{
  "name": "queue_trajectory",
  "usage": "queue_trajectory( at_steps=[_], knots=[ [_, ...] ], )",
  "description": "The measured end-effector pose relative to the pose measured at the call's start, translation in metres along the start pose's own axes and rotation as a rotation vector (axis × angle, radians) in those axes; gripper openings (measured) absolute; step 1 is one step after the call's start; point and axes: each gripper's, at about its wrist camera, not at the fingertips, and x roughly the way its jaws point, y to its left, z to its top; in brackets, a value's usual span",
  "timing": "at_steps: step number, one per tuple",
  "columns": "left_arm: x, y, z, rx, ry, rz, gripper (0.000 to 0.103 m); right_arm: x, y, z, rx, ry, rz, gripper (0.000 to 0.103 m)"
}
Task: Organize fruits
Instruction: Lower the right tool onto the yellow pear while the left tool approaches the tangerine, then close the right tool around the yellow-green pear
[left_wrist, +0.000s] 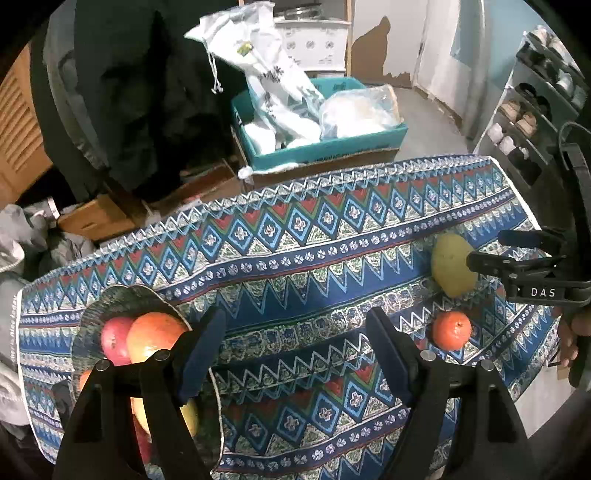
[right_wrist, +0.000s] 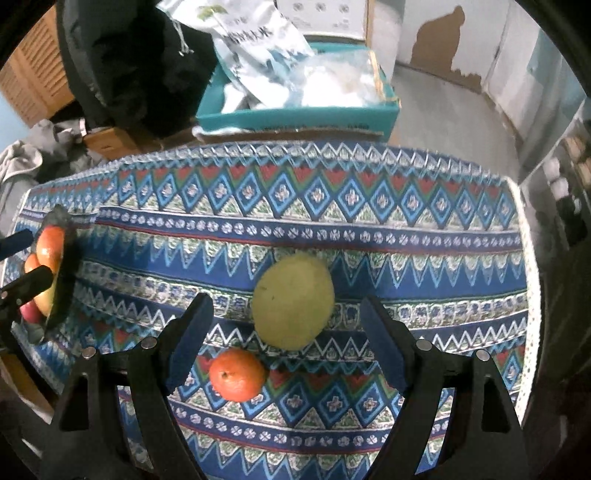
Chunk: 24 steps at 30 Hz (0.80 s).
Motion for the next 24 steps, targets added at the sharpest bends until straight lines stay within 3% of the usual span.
queue_trajectory(
  at_steps=[24],
  knots=[
    [0.054, -0.009, 0.005, -0.019, 0.083, -0.038, 0.080, 0.069, -0.007, 0.001, 0.034, 0.112, 0.013, 0.082]
  ],
)
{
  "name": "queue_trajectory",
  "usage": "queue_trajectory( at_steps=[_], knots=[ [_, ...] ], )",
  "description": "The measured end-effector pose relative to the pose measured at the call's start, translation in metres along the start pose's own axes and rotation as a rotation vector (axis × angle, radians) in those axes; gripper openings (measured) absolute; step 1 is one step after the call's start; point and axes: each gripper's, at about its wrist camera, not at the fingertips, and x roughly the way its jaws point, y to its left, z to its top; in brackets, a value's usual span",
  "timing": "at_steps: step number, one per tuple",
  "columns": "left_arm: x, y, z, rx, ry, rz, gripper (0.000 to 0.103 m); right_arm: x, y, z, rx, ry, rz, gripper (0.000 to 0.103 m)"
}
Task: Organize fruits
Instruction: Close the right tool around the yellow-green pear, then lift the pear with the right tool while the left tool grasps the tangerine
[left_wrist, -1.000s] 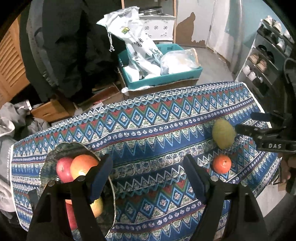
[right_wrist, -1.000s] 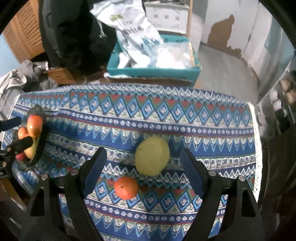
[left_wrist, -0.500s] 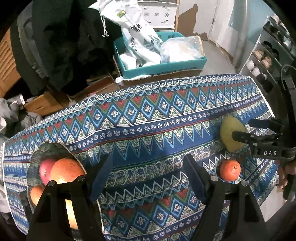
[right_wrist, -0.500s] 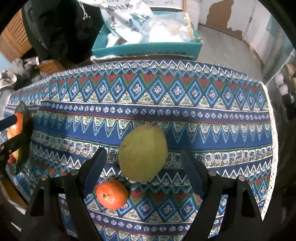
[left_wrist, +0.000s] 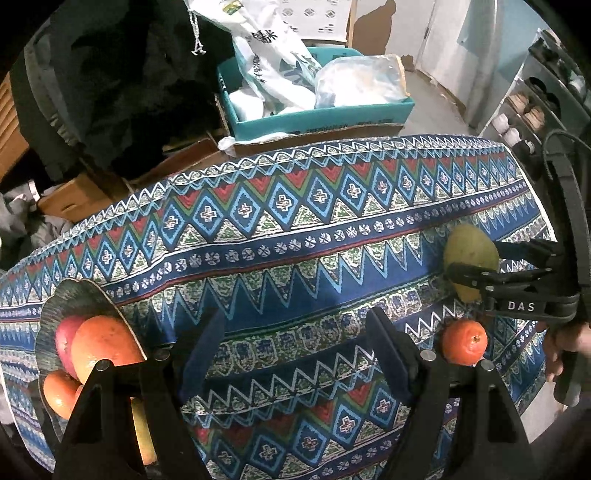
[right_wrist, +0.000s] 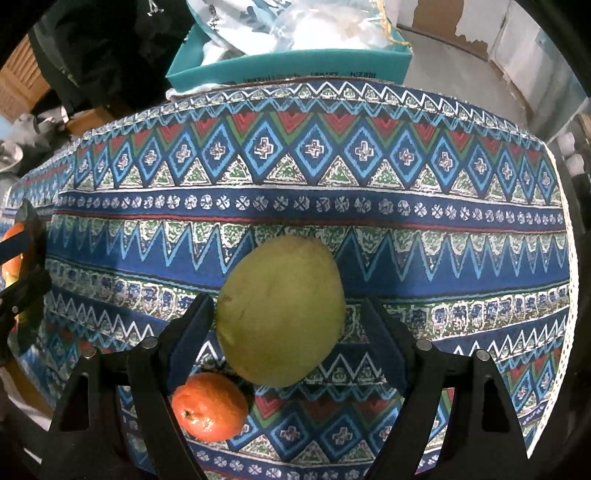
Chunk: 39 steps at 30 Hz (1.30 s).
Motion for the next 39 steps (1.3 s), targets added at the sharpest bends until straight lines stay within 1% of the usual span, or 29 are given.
queue_trajectory(
  at_steps=[1, 3, 4, 5, 12, 20, 23, 27, 34, 39],
  knots=[
    [0.001, -0.001, 0.000, 0.001, 0.001, -0.001, 0.080, 0.002, 0.000, 0.000, 0.001, 0.000, 0.004, 0.081],
    [0.002, -0.003, 0.000, -0.001, 0.004, -0.009, 0.080, 0.005, 0.000, 0.002, 0.000, 0.003, 0.011, 0.074],
    [0.002, -0.004, 0.000, -0.004, 0.007, -0.017, 0.080, 0.006, 0.000, 0.003, 0.002, 0.002, 0.032, 0.068],
    [0.002, -0.005, 0.000, -0.009, 0.011, -0.029, 0.080, 0.009, 0.001, 0.005, 0.007, 0.001, 0.037, 0.067],
    [-0.002, -0.023, -0.002, 0.006, 0.008, -0.074, 0.080, 0.003, 0.000, -0.002, 0.007, -0.024, 0.012, 0.067],
    [-0.004, -0.059, -0.006, 0.070, 0.014, -0.119, 0.080, -0.037, -0.023, -0.020, 0.035, -0.087, -0.015, 0.067],
    [-0.006, -0.072, -0.008, 0.096, 0.012, -0.128, 0.080, -0.052, -0.034, -0.033, 0.045, -0.103, -0.019, 0.067],
    [-0.003, -0.089, -0.010, 0.124, 0.019, -0.150, 0.080, -0.065, -0.044, -0.049, 0.041, -0.112, -0.045, 0.067],
    [0.008, -0.119, -0.019, 0.182, 0.051, -0.175, 0.080, -0.069, -0.058, -0.069, 0.066, -0.107, -0.059, 0.067],
    [0.022, -0.130, -0.026, 0.189, 0.087, -0.192, 0.080, -0.069, -0.068, -0.077, 0.091, -0.104, -0.050, 0.067]
  ],
)
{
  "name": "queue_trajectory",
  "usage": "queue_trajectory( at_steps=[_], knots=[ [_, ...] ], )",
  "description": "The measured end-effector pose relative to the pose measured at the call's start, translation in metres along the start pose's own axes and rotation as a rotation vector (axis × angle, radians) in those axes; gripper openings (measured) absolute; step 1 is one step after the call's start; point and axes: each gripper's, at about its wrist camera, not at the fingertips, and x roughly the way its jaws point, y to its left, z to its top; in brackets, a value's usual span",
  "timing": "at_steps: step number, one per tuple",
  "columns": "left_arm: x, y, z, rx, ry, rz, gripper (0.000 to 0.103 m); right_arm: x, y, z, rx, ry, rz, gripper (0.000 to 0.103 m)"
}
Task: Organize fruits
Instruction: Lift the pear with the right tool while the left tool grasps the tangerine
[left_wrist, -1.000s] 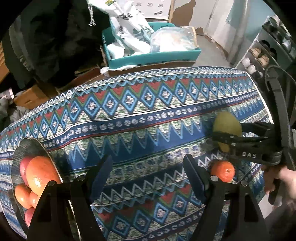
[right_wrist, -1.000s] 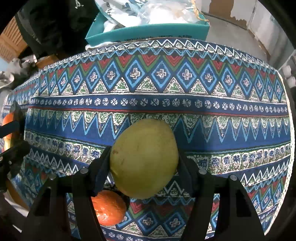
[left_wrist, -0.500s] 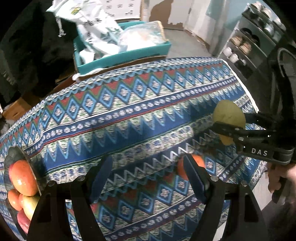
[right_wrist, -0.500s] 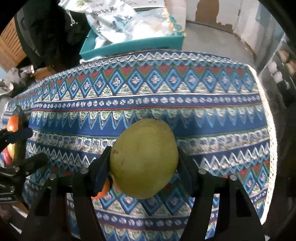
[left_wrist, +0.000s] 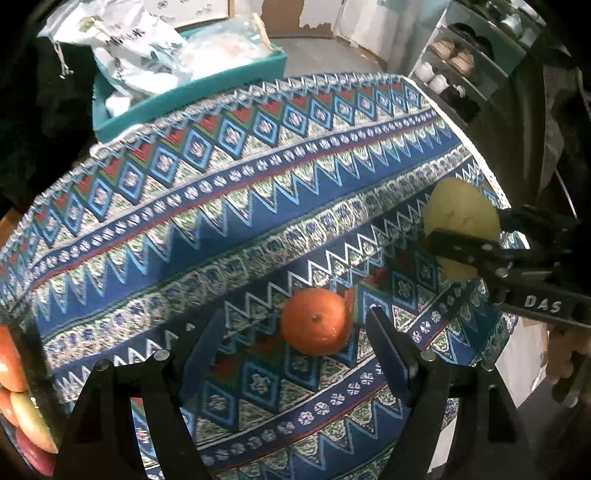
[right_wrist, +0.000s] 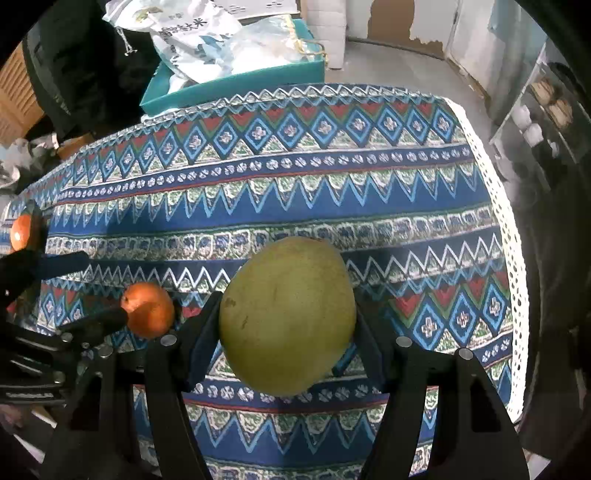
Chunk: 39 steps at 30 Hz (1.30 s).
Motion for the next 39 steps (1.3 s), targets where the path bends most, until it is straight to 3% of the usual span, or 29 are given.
queue_trajectory(
  at_steps=[13, 20, 29, 39],
  knots=[
    [0.028, -0.005, -0.002, 0.005, 0.032, -0.006, 0.080, 0.002, -0.007, -0.004, 0.013, 0.007, 0.007, 0.067],
    [0.033, -0.008, -0.005, 0.018, 0.046, -0.058, 0.050, 0.006, -0.004, -0.003, 0.007, 0.017, 0.010, 0.067],
    [0.021, -0.010, -0.010, 0.038, 0.007, -0.015, 0.048, 0.005, 0.006, 0.000, -0.016, 0.004, 0.018, 0.067],
    [-0.016, 0.011, -0.010, -0.009, -0.048, 0.003, 0.048, -0.010, 0.025, 0.008, -0.052, -0.040, 0.035, 0.067]
  ],
)
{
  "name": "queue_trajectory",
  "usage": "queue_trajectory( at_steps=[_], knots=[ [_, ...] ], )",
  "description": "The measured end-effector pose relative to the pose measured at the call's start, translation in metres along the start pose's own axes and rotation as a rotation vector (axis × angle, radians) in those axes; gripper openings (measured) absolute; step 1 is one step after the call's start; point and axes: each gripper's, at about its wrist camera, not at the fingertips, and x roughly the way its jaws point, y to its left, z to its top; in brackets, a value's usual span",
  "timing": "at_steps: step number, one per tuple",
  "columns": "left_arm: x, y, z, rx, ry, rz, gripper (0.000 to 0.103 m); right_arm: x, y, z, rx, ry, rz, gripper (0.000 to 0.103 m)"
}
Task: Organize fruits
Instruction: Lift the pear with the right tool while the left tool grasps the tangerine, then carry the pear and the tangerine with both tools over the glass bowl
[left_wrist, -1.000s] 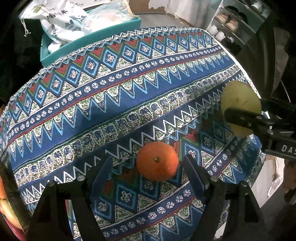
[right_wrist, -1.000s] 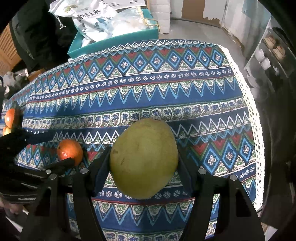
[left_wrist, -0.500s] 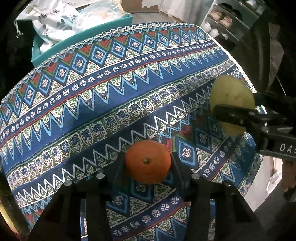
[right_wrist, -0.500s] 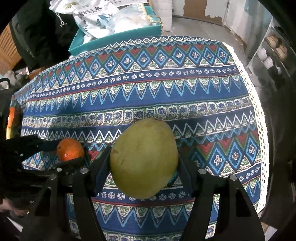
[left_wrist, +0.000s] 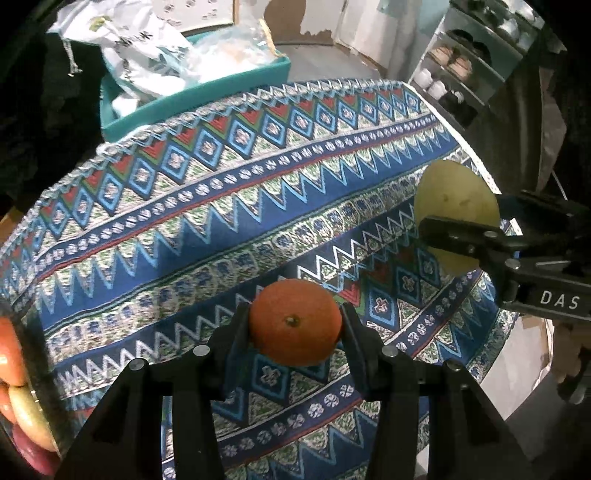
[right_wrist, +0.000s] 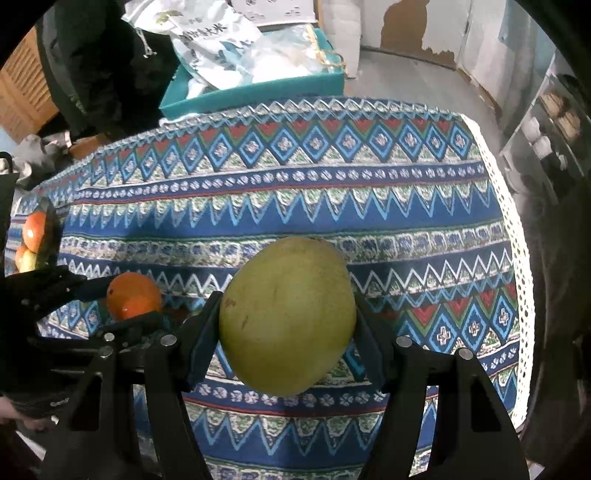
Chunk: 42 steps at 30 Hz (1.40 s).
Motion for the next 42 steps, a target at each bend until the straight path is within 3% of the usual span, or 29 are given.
queue_trajectory(
  at_steps=[20, 42],
  knots=[
    [-0.084, 0.039, -0.014, -0.078, -0.132, 0.035, 0.048, -0.041, 0.077, 0.028, -0.122, -0.101, 0.080, 0.067],
    [-0.151, 0.129, -0.056, -0.234, -0.253, 0.142, 0.048, -0.054, 0.185, 0.055, -0.274, -0.142, 0.146, 0.067]
  ],
)
